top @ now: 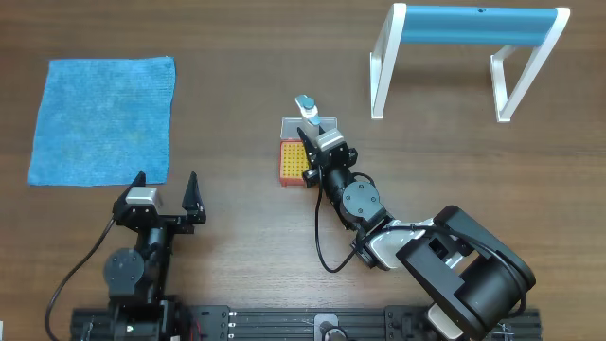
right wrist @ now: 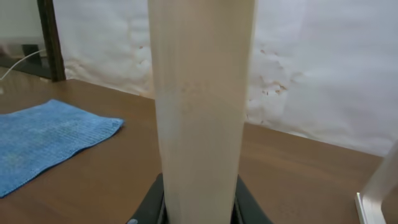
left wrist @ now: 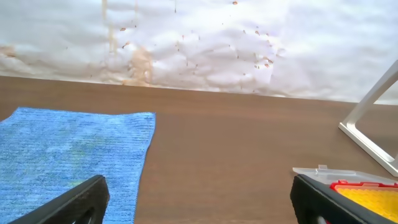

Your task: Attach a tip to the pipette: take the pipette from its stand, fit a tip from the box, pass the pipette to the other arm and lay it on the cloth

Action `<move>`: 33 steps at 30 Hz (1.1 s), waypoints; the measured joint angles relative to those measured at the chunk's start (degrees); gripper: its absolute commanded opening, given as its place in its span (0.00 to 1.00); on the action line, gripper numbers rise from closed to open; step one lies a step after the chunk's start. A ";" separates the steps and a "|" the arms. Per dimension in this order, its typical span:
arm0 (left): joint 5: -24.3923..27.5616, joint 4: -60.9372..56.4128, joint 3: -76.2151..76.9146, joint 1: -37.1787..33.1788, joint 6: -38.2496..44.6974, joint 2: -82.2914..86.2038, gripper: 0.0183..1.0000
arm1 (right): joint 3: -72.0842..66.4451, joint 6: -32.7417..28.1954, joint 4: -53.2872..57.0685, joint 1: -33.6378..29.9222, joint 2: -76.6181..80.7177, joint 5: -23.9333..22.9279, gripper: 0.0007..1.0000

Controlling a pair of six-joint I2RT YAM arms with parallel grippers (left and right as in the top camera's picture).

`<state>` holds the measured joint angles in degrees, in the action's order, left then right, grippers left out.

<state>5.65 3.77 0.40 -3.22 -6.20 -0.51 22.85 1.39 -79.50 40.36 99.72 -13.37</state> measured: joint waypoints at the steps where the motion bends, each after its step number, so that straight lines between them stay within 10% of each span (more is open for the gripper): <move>1: 0.00 0.00 0.00 0.00 0.00 0.00 0.94 | 0.00 0.00 0.00 0.00 0.00 0.17 0.07; 33: 0.00 0.00 0.00 0.00 0.00 0.00 0.94 | 2.45 1.95 7.58 -0.11 -0.63 1.51 0.07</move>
<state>5.65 3.77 0.40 -3.22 -6.20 -0.51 25.30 3.33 -71.92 40.25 99.09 -11.86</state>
